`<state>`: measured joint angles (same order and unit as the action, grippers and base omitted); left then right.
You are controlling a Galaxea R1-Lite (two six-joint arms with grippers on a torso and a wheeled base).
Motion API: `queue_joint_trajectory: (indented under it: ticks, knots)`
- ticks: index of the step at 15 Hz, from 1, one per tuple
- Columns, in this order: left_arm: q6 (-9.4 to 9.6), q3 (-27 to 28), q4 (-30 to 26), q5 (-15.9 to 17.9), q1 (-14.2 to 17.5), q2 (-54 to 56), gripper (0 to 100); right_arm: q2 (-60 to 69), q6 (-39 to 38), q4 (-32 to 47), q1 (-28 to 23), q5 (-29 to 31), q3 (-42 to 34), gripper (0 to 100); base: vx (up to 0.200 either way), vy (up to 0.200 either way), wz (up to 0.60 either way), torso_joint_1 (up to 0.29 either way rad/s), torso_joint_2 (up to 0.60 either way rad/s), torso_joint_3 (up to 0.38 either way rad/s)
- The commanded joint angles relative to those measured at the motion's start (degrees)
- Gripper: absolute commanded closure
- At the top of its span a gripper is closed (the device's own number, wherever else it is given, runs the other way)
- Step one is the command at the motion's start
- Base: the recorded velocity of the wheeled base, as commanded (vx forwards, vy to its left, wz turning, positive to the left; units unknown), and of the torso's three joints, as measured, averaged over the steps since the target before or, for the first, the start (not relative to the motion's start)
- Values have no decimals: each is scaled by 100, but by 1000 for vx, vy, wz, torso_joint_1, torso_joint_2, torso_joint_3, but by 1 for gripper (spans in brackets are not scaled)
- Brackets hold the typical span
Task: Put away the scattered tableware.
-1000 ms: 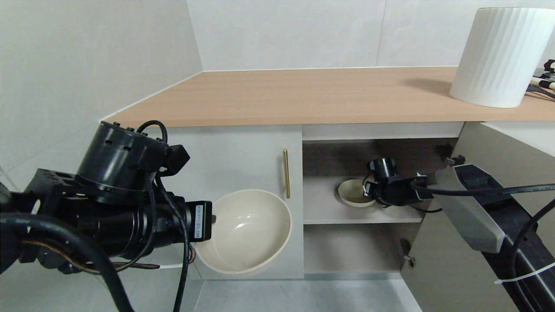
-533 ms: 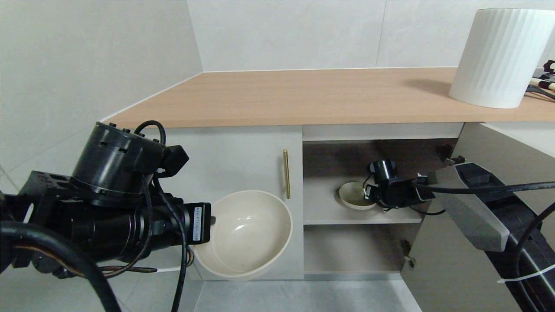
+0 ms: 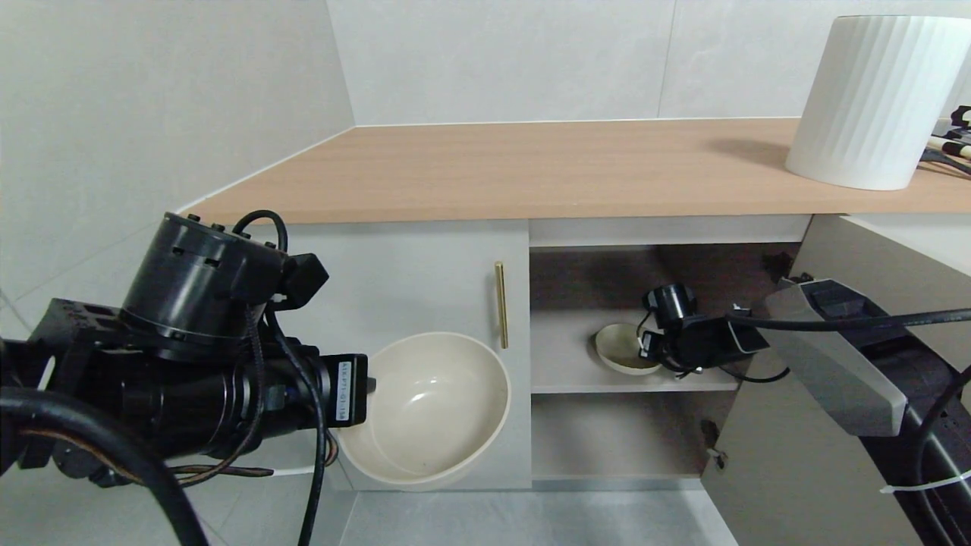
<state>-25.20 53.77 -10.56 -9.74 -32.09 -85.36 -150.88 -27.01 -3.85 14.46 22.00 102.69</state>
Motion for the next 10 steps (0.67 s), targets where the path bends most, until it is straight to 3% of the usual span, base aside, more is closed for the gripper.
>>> queue_joint_trajectory:
  ticks: [1,6,7,10]
  knots:
    - [-3,2,1,-2,1,10,100,147,-23,-1,4,-3,-109,100,0,0,0,0,0,0]
    - [-3,2,1,-2,1,46,100,156,-41,7,13,-3,-118,100,0,0,0,0,0,0]
    - [-3,2,1,-2,1,46,100,156,-41,7,22,-3,-118,0,0,0,0,0,0,0]
    - [-3,2,1,-2,1,46,100,217,-58,7,83,-3,-188,0,0,0,0,0,0,0]
